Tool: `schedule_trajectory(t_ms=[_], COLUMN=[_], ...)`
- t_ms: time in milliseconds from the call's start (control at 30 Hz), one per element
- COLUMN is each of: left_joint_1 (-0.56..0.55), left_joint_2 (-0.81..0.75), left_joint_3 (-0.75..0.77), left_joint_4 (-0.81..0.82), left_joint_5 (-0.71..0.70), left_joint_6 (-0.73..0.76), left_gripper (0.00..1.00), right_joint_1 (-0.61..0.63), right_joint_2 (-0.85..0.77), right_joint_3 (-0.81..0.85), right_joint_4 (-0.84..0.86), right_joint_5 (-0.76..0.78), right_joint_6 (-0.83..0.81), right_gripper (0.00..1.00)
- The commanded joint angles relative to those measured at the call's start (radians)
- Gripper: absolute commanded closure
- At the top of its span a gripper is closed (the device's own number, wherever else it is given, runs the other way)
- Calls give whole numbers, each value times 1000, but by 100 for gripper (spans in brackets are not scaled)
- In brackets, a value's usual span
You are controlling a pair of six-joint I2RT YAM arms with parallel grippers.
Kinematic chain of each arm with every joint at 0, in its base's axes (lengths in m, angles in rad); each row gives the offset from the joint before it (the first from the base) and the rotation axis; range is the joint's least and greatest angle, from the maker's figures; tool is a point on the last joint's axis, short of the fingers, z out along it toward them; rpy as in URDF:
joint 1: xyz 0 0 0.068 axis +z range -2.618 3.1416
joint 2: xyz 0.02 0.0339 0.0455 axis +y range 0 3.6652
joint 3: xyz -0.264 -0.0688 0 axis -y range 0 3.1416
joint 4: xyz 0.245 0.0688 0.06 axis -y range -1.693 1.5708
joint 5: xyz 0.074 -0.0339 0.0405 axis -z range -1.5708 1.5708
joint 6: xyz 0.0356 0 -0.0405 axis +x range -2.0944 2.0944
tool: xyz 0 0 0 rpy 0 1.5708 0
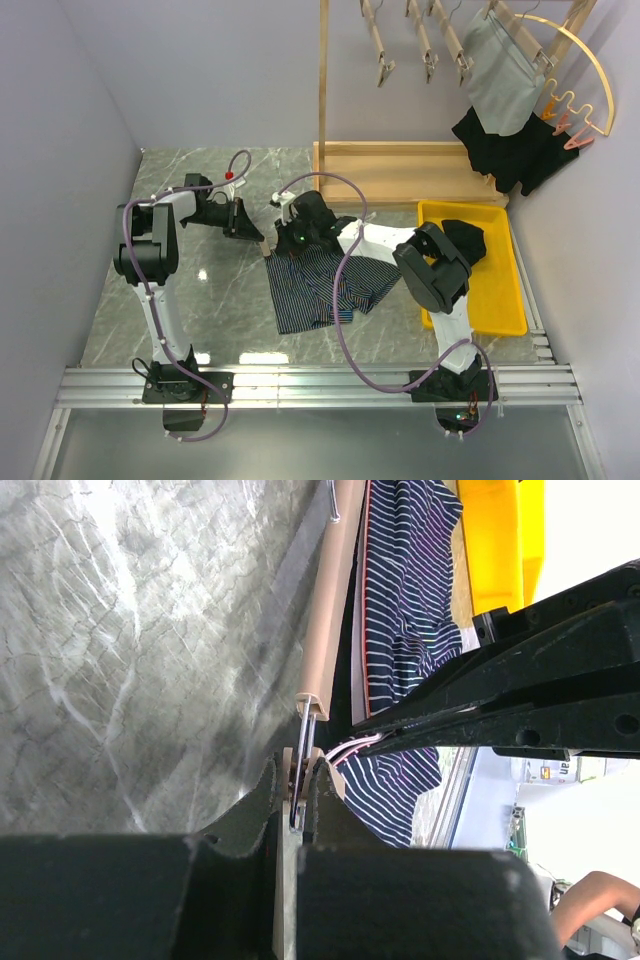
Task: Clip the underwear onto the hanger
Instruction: Clamp the underwear onto the hanger.
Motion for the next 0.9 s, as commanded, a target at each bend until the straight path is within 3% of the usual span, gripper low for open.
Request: schedule_trajectory(t_ms=[0,500,867], left_joint_1=[-17,-17,-17], left_joint_2=[-55,-59,-49], left_joint_3=[0,-6,23], left_joint_4=[33,-11,-39], left_joint_5=[30,53,46], left_joint_6=[17,68,77], left_gripper=[100,99,71], right_joint_1=[15,13,7], right_joint_2=[-20,-5,2], right_joint_3=[62,82,82], right_joint_4=[66,63,42], right_joint_5=[-82,-91,-97], right_joint_6=[39,67,55], right_gripper=[100,100,100])
